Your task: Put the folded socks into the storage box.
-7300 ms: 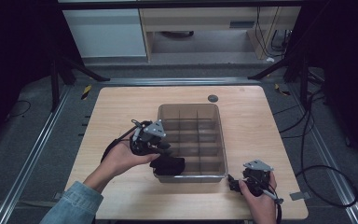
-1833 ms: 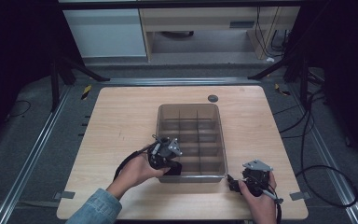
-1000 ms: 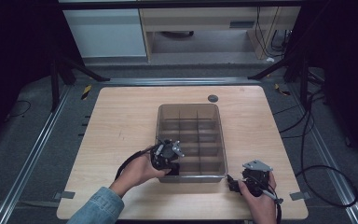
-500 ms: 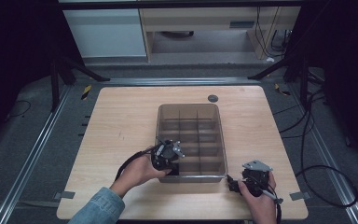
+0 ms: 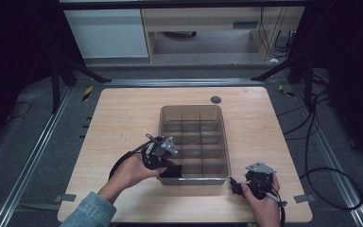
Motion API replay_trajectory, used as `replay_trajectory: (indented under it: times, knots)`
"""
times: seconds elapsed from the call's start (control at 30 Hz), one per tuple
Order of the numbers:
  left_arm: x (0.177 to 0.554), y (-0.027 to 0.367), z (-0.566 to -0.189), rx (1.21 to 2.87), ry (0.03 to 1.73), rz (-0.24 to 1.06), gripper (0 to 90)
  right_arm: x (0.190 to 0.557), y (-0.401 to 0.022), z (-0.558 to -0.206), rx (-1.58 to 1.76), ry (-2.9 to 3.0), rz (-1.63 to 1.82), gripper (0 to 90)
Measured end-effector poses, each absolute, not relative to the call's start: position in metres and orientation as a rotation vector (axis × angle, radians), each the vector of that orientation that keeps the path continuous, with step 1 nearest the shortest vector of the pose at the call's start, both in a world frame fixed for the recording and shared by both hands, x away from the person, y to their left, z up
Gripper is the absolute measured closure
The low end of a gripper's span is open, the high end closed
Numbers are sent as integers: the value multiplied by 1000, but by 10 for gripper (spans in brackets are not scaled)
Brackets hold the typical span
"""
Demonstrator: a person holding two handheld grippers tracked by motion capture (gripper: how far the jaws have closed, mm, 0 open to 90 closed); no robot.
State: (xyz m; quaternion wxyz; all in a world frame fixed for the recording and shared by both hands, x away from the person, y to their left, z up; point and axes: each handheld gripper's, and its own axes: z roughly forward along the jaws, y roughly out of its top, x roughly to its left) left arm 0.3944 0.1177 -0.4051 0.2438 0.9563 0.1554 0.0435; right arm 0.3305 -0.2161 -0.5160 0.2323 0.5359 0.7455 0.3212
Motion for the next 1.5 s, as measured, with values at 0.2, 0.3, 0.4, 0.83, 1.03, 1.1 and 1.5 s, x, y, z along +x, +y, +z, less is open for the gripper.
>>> replay_trajectory:
  times: [0.2, 0.3, 0.4, 0.83, 1.03, 1.1, 1.5]
  knots:
    - [398, 107, -415, 2650, 430, 140, 894, 330, -216, -516, 1478, 2047, 884, 8]
    - [399, 106, -420, 2650, 437, 115, 896, 330, -216, -516, 1473, 2048, 883, 8]
    - [399, 101, -428, 2694, 421, 135, 897, 330, -216, -516, 1477, 2047, 884, 8]
    - [402, 93, -436, 2752, 420, 130, 900, 330, -215, -516, 1479, 2046, 882, 8]
    - [400, 89, -438, 2784, 414, 143, 900, 330, -215, -516, 1478, 2047, 880, 7]
    - [401, 88, -438, 2790, 419, 137, 900, 330, -215, -516, 1476, 2047, 879, 7]
    - [402, 97, -439, 2727, 422, 118, 900, 330, -214, -516, 1470, 2054, 883, 7]
